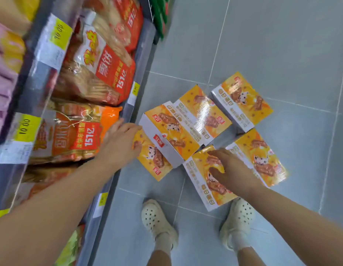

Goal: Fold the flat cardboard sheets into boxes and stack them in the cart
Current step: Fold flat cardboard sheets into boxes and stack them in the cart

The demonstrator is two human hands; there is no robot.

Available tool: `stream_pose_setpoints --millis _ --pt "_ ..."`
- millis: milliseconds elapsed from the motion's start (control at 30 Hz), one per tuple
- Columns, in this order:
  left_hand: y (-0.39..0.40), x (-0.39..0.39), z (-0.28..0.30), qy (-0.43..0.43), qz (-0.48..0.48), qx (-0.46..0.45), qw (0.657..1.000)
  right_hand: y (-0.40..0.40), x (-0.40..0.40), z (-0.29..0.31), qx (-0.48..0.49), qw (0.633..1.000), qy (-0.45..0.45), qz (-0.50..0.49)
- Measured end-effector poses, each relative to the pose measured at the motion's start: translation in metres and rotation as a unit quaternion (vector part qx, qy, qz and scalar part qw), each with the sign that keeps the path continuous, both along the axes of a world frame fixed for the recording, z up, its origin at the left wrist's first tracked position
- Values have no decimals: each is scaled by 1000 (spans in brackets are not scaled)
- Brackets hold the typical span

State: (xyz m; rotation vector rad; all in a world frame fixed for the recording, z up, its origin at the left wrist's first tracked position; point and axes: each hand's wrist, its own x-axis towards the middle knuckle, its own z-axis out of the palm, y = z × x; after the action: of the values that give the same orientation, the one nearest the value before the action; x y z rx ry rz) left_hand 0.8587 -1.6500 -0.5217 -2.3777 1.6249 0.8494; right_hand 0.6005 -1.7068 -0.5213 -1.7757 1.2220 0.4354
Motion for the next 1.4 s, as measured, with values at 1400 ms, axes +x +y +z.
stream_pose_setpoints --millis 1400 --pt "-16 -33 176 188 183 -193 945 -56 3 176 -33 987 -130 -94"
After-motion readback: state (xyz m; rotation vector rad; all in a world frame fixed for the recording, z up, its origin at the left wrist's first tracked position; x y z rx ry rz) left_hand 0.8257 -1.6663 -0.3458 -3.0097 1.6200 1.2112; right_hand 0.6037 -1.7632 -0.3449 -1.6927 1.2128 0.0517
